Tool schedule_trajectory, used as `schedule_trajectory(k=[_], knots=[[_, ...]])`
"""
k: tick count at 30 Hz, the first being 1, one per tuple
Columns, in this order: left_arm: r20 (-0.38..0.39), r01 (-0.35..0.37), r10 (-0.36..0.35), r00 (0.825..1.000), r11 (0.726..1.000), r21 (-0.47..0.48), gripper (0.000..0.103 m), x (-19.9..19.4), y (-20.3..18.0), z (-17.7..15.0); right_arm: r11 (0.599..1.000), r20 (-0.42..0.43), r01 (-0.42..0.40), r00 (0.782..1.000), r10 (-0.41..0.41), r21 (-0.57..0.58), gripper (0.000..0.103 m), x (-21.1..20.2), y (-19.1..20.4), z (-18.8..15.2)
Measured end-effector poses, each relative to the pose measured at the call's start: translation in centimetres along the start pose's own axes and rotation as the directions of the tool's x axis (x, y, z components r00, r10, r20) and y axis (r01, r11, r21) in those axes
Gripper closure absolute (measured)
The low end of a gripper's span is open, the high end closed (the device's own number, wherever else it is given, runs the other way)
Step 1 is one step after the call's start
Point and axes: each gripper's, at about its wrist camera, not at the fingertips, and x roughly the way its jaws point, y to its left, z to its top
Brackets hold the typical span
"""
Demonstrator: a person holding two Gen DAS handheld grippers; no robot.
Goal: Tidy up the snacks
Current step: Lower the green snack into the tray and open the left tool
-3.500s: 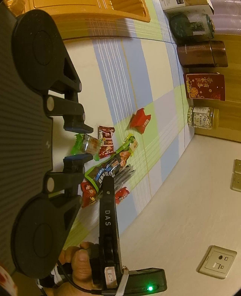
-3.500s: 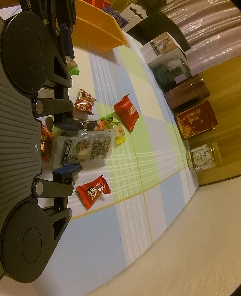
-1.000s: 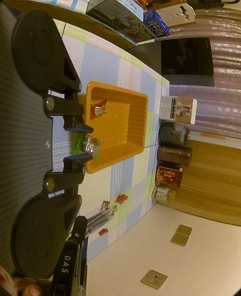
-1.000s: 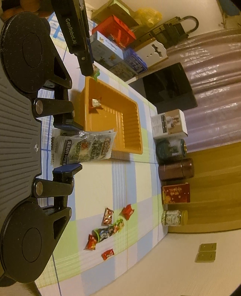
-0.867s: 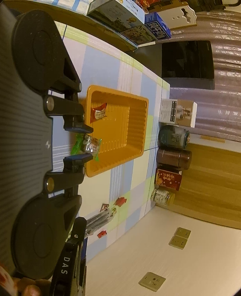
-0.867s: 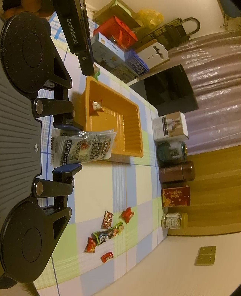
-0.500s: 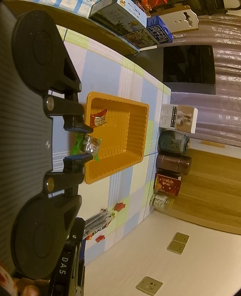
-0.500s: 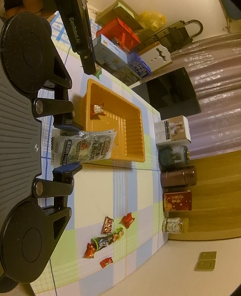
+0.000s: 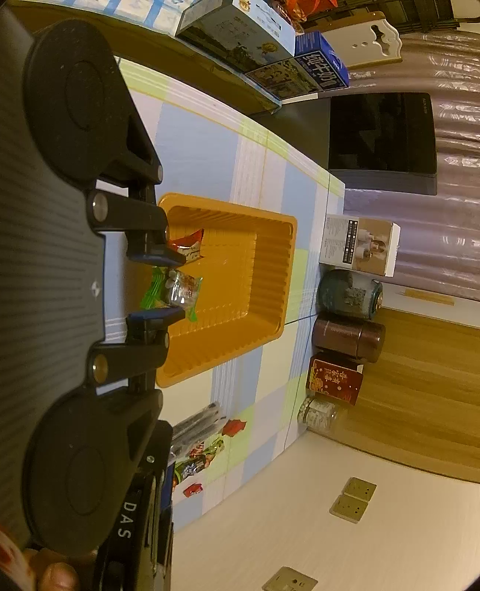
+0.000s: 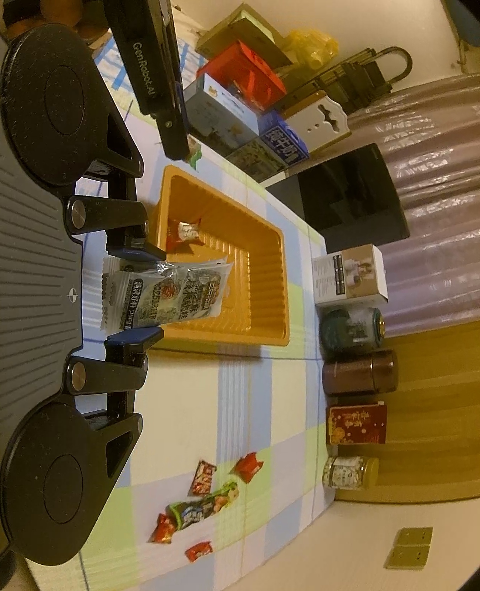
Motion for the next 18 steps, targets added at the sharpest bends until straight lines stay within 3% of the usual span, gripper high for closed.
schedule_trajectory(k=[18], knots=[[-0.049, -0.008, 0.008, 0.999, 1.0, -0.012, 0.082, 5.9, 2.1, 3.0, 0.999, -0.044, -0.018, 0.999, 0.017, -0.034, 0.066, 6.3, 0.1, 3.7]])
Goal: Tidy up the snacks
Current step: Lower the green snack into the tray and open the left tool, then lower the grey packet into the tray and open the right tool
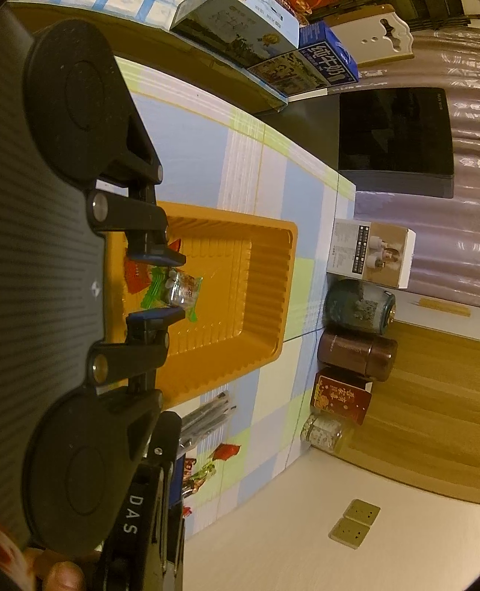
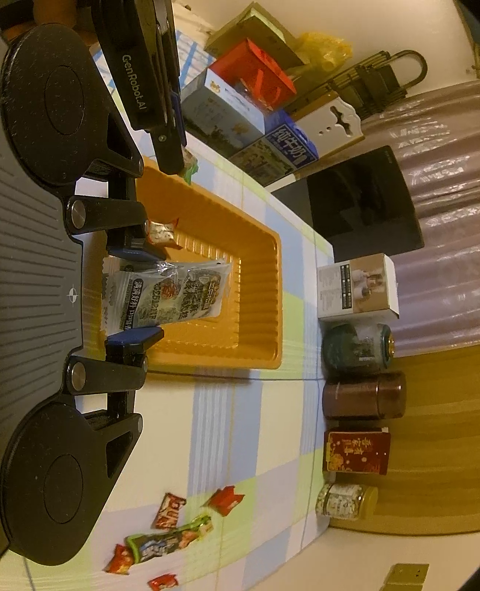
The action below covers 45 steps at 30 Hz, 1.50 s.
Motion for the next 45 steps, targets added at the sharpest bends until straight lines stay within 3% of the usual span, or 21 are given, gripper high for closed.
schedule_trajectory(k=[14, 16, 17, 18, 27, 45], knots=[[-0.062, 0.02, -0.018, 0.998, 0.999, 0.026, 0.082, 5.8, -0.3, 0.9, 0.999, -0.038, 0.007, 0.999, -0.006, 0.036, 0.066, 4.3, -2.4, 1.1], [-0.068, 0.019, -0.016, 0.998, 0.999, 0.034, 0.078, 6.4, -0.4, 0.8, 0.999, -0.043, 0.007, 0.999, -0.005, 0.044, 0.066, 4.7, -2.7, 1.0], [-0.071, 0.009, -0.006, 0.997, 0.999, 0.041, 0.069, 6.6, -0.4, 0.8, 0.999, -0.046, 0.007, 0.999, -0.005, 0.048, 0.066, 4.8, -2.7, 1.0], [-0.07, 0.0, 0.003, 0.998, 0.999, 0.047, 0.064, 6.7, -0.3, 0.8, 0.999, -0.047, 0.006, 0.999, -0.004, 0.051, 0.066, 4.9, -2.8, 1.0], [-0.055, -0.048, 0.049, 0.997, 0.998, 0.031, 0.064, 5.3, 1.1, 0.6, 0.998, -0.051, 0.003, 0.999, 0.0, 0.063, 0.066, 5.1, -3.1, 0.8], [-0.059, -0.056, 0.056, 0.997, 0.998, 0.008, 0.064, 5.2, 2.6, 0.7, 0.999, -0.062, -0.019, 0.998, 0.022, 0.047, 0.065, 7.0, -1.5, 1.9]])
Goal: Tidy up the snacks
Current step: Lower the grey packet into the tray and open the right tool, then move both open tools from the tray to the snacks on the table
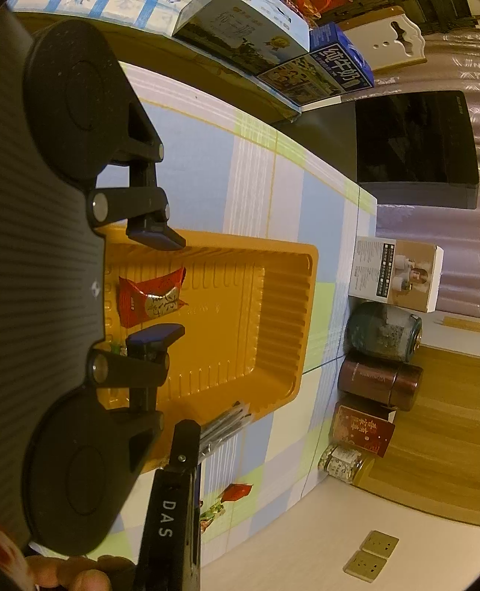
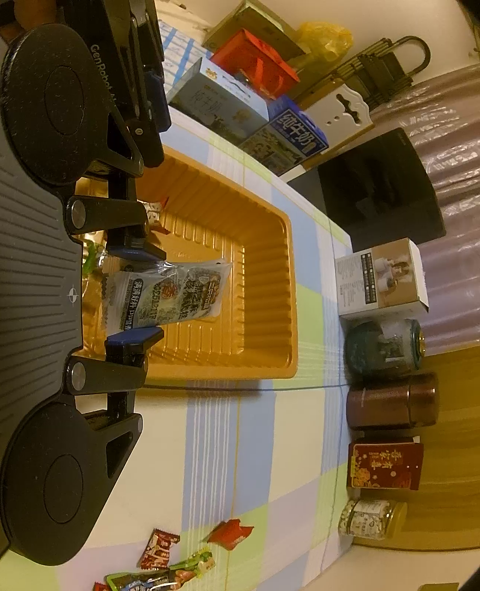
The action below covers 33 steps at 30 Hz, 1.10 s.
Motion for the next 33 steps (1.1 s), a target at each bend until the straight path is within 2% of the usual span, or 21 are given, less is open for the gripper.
schedule_trajectory(k=[5, 8, 12, 22, 33], knots=[[-0.003, -0.001, 0.001, 1.0, 1.0, -0.008, 0.064, 0.1, 0.5, -0.2, 0.999, 0.009, -0.029, 1.0, 0.029, 0.03, 0.065, 0.8, -0.3, 0.0], [-0.003, 0.001, -0.001, 1.0, 1.0, -0.01, 0.064, 0.0, 0.5, -0.2, 0.997, 0.014, -0.046, 0.999, 0.045, 0.062, 0.054, 0.9, -0.7, 0.0], [0.0, 0.004, -0.004, 1.0, 1.0, -0.02, 0.064, -0.6, 0.6, -0.5, 0.997, 0.028, -0.03, 0.999, 0.028, 0.072, 0.053, -0.1, -1.2, -0.2], [0.008, 0.045, -0.045, 0.999, 0.997, -0.055, 0.056, -3.4, -0.9, -1.9, 0.987, 0.013, 0.04, 0.999, -0.043, 0.153, 0.048, -4.8, -2.8, -3.7], [0.009, 0.089, -0.089, 0.996, 0.995, -0.035, 0.047, -6.8, -4.1, -3.8, 0.974, 0.057, 0.105, 0.991, -0.119, 0.202, 0.045, -11.3, -3.9, -6.7]])
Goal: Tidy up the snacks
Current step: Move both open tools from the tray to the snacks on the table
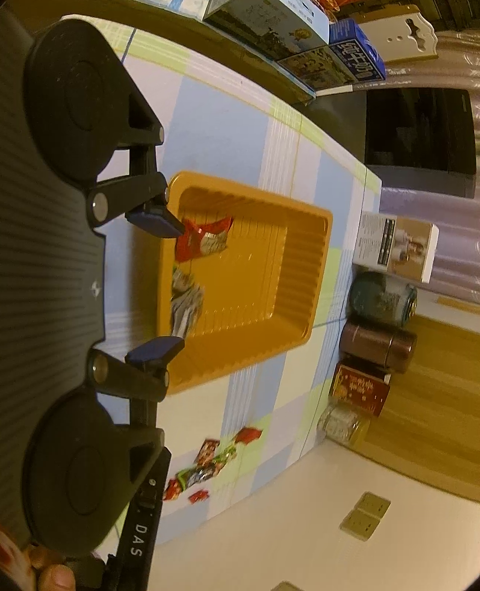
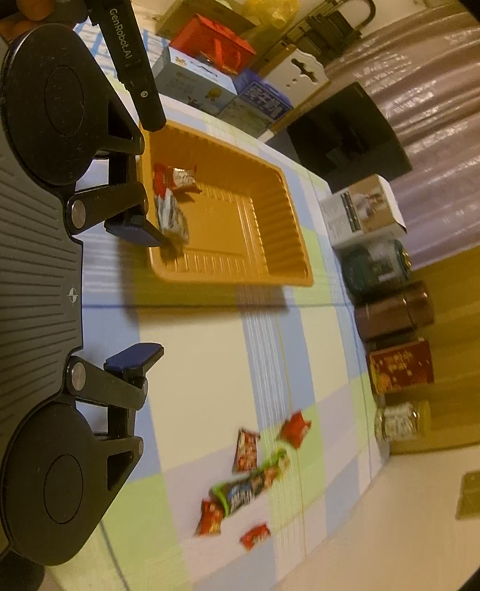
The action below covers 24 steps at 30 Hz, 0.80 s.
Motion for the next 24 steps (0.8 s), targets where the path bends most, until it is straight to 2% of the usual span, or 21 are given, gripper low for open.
schedule_trajectory(k=[14, 19, 24], knots=[[0.019, 0.088, -0.089, 0.996, 0.994, 0.06, 0.031, -2.1, -5.9, -1.7, 0.993, 0.089, 0.114, 0.989, -0.117, 0.035, 0.044, -6.5, -4.6, -2.3], [0.016, 0.118, -0.119, 0.993, 0.99, 0.083, 0.027, -2.3, -7.8, -2.1, 0.986, 0.116, 0.154, 0.98, -0.161, 0.063, 0.043, -8.1, -6.3, -2.6], [0.023, 0.136, -0.14, 0.99, 0.984, 0.111, 0.018, -2.5, -9.5, -2.3, 0.972, 0.131, 0.22, 0.964, -0.23, 0.086, 0.043, -9.2, -7.8, -2.7]])
